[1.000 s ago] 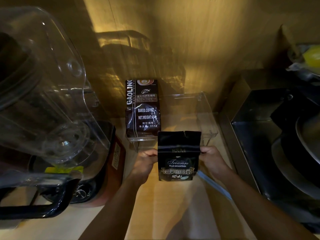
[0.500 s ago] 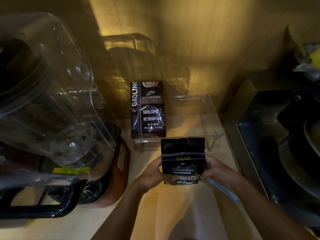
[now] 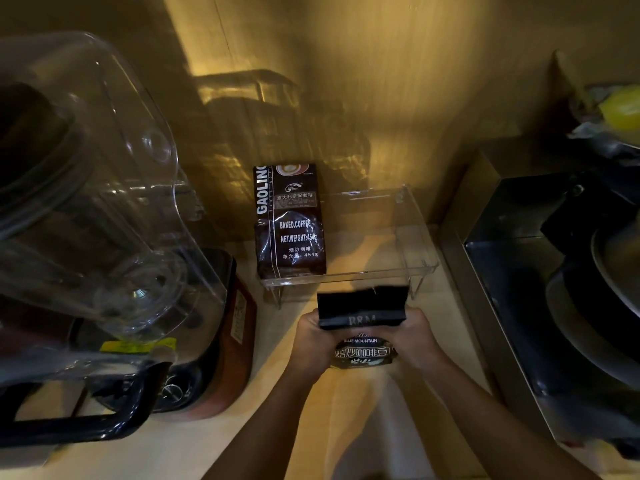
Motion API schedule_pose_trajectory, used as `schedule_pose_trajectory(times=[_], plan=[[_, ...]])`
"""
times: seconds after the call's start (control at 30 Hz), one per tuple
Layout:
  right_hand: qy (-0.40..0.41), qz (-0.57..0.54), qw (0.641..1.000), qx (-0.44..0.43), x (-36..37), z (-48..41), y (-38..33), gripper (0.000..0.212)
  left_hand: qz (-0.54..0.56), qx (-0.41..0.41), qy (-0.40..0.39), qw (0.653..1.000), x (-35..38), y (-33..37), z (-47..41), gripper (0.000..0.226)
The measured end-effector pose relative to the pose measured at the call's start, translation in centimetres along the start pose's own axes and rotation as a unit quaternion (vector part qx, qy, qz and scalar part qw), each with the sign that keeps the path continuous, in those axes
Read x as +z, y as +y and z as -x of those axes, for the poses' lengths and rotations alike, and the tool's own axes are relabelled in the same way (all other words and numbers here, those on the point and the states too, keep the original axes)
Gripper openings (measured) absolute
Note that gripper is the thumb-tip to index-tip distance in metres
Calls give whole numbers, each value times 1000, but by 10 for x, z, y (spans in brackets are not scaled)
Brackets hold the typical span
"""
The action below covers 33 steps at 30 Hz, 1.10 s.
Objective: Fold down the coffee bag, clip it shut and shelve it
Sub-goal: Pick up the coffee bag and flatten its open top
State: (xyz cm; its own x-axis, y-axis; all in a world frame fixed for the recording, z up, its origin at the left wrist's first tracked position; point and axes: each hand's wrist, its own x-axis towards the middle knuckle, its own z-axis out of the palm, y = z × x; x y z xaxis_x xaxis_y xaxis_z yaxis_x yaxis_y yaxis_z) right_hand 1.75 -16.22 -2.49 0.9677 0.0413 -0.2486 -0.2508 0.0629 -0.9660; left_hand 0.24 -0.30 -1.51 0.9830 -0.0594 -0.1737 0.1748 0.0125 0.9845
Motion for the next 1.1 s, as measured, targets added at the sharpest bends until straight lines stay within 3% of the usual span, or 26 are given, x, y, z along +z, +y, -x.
schedule_pose_trajectory(times=[0.2, 0.4, 0.6, 0.8, 0.9, 1.0, 1.1], plan=[[9, -45, 999, 12, 3, 3, -7, 28, 4, -12, -14, 1000, -5, 8, -3, 22], [-14, -167, 985, 48, 2, 13, -13, 18, 91, -43, -20, 995, -5, 12, -1, 14], [7, -101, 995, 13, 9, 13, -20, 25, 62, -27, 19, 998, -4, 7, 2, 20], [53, -30, 998, -20, 16, 16, -20, 14, 78, -25, 86, 993, 6, 6, 9, 17], [62, 17, 998, -27, 15, 15, -20, 16, 77, -20, 98, 992, 10, 7, 12, 13], [64, 62, 996, -30, 10, 12, -22, 12, 9, -6, 99, 995, 11, 9, 8, 13], [66, 31, 997, -39, 8, 15, -23, 22, -15, 11, 73, 997, 9, 10, 7, 17]])
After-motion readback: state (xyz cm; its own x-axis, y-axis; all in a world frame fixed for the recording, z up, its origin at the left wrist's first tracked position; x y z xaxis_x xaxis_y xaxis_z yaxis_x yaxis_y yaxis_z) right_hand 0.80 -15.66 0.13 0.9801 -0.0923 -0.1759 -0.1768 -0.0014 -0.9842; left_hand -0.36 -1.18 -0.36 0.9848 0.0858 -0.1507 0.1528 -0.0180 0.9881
